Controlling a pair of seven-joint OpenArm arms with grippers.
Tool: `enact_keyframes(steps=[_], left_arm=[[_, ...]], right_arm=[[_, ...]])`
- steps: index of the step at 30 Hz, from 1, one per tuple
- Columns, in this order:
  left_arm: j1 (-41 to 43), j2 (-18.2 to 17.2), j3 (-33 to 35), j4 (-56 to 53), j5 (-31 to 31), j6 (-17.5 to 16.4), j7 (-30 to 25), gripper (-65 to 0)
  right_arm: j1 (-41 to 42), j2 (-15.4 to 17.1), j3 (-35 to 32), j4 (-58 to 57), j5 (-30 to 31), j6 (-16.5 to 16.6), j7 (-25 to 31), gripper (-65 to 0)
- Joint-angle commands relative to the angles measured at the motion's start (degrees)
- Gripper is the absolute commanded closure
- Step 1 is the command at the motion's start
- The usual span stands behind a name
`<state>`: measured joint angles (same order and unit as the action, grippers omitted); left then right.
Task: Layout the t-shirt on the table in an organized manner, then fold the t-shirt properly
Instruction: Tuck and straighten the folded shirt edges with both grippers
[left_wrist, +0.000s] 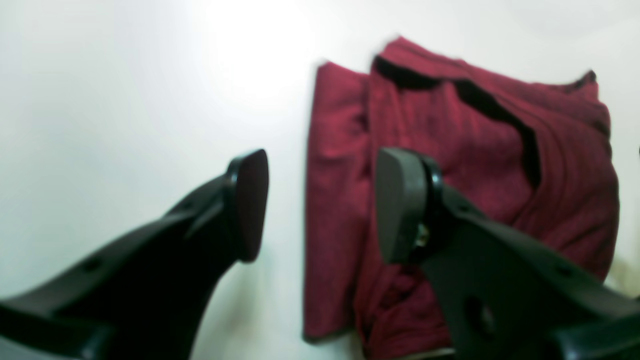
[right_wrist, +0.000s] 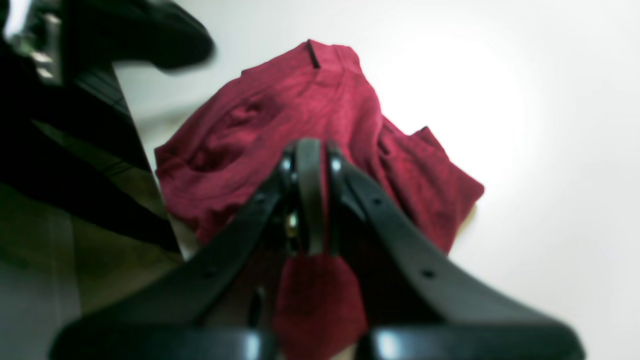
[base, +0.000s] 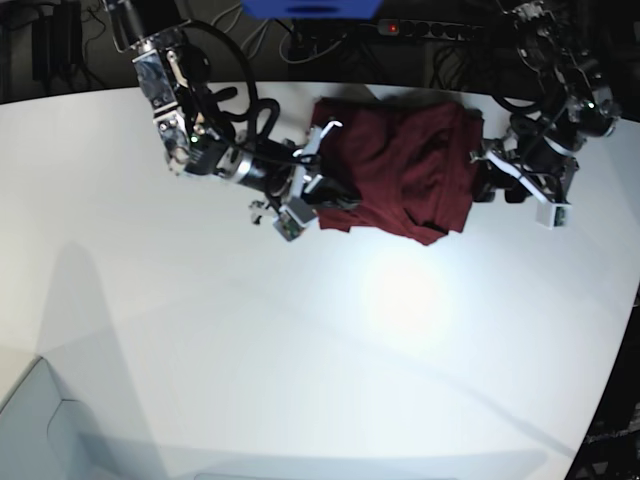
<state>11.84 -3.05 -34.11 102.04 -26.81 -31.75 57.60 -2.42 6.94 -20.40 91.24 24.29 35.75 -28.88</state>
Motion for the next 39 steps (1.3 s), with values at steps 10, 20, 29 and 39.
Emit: enact_keyframes(steps=[10,20,29,39], left_arm=[[-1.33,4.06,7.60,-2.83,-1.28,-0.38,-1.30,-32.5],[-0.89,3.88,6.02,-2.92,-1.28,-0.12,-1.38,-32.5],[-1.33,4.32,3.29,-4.24,-0.84,-0.12,-1.38,-32.5],[-1.33,4.41,3.38,-4.94,-0.84,0.05,-1.38,-32.3]], right_arm=[[0.79,-0.13,0.05,0.93,1.07,0.34,1.59,0.0],[0.35,-0.13,0.05,0.93,0.98,0.34,1.59,0.0],[0.44,-0.13,0.05,0.93,0.98,0.34,1.59,0.0],[0.44,-0.13,0.05,0.85,0.98,0.34,1.59,0.0]])
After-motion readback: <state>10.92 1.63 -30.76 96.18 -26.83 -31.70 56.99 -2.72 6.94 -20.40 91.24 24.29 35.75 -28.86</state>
